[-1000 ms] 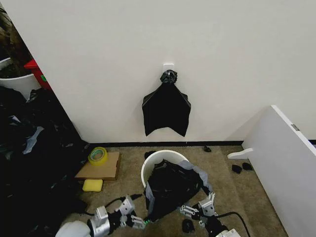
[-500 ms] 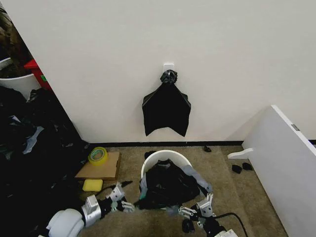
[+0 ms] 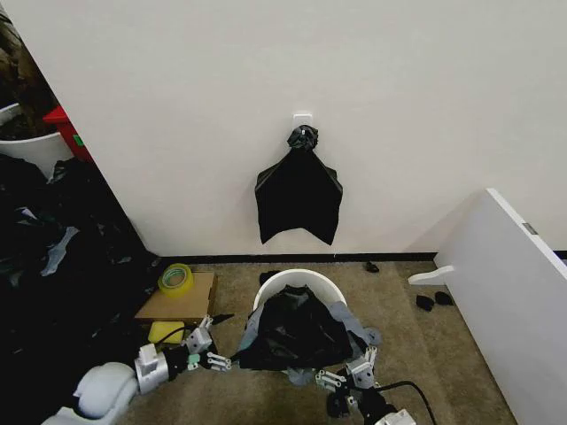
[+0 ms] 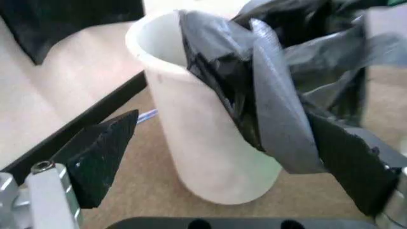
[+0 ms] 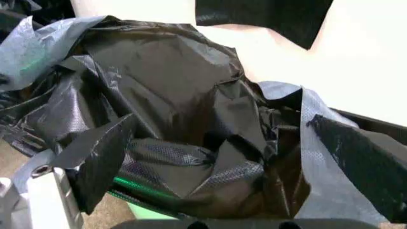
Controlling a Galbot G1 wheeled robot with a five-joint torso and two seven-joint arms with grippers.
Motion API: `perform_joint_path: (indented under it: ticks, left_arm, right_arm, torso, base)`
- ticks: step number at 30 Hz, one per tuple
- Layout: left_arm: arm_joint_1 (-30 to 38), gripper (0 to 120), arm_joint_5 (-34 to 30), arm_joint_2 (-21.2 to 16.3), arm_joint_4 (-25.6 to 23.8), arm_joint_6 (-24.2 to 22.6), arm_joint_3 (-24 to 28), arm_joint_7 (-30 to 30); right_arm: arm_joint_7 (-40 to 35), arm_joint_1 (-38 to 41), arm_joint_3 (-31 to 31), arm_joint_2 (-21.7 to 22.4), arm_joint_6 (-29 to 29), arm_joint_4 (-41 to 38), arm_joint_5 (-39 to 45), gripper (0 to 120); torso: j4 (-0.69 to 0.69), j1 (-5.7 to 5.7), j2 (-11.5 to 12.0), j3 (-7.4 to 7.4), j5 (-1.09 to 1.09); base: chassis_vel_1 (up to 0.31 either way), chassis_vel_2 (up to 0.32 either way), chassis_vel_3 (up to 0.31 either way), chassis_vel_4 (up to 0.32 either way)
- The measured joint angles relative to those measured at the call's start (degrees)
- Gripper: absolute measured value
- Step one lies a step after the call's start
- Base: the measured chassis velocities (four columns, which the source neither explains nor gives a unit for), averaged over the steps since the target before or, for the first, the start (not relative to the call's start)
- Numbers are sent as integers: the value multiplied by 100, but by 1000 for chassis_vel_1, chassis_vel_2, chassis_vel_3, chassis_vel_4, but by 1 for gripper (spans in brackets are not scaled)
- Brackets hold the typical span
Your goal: Place the garbage bag over the trash bin.
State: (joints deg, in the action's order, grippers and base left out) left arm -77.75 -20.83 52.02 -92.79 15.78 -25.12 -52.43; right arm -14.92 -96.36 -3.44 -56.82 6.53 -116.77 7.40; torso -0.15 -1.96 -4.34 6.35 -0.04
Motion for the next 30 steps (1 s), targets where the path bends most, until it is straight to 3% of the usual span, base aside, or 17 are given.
perform_joint_path:
  ticks: [4, 12, 17, 19, 21, 22, 23, 25, 27, 29, 30]
  left_arm:
    - [213, 100, -608, -21, 339, 131, -15, -956]
    - [470, 100, -1080, 8, 798, 316, -264, -2158]
    - [569, 100, -1418, -5, 914, 394, -410, -1991]
    - [546, 100, -1638, -7, 817, 486, -442, -1482]
    - [414, 100, -1789, 30, 498, 584, -409, -484]
    - [414, 100, -1789, 30, 498, 584, -409, -484]
    - [346, 100, -1798, 53, 356, 624, -361, -41]
    - [140, 100, -1523, 155, -107, 883, -140, 1676]
    - [101, 100, -1437, 178, -200, 929, -109, 2026]
    - [-85, 100, -1160, 340, -587, 1018, -46, 2932]
    - [-85, 100, -1160, 340, -587, 1018, -46, 2932]
  right_arm:
    - [-13, 87, 35, -83, -48, 96, -4, 100]
    - [-15, -52, 9, -90, 43, 17, -14, 100]
    - [46, -236, -19, -64, 307, -163, -133, 100]
    - [113, -358, -63, -10, 464, -368, -173, 100]
    - [133, -387, -133, 54, 537, -630, -144, 100]
    - [133, -387, -133, 54, 537, -630, -144, 100]
    - [133, -353, -165, 84, 536, -711, -89, 100]
    - [128, 42, -299, 237, 374, -893, 338, 100]
    - [126, 179, -339, 292, 284, -911, 480, 100]
    - [137, 931, -428, 581, -348, -828, 1358, 100]
    - [137, 931, -428, 581, -348, -828, 1358, 100]
  torso:
    - [0, 0, 0, 0, 0]
    - [1, 0, 0, 0, 0]
    - [1, 0, 0, 0, 0]
    - [0, 0, 0, 0, 1]
    - [-1, 0, 0, 0, 1]
    - [-1, 0, 0, 0, 1]
    - [0, 0, 0, 0, 2]
    - [1, 0, 0, 0, 0]
    - [0, 0, 0, 0, 0]
    - [2, 0, 0, 0, 2]
    - [2, 0, 0, 0, 2]
  base:
    - [0, 0, 0, 0]
    - [0, 0, 0, 0]
    - [0, 0, 0, 0]
    - [0, 0, 0, 0]
    - [0, 0, 0, 0]
    - [0, 0, 0, 0]
    - [0, 0, 0, 0]
    - [0, 0, 0, 0]
    - [0, 0, 0, 0]
    - [0, 0, 0, 0]
    - [0, 0, 0, 0]
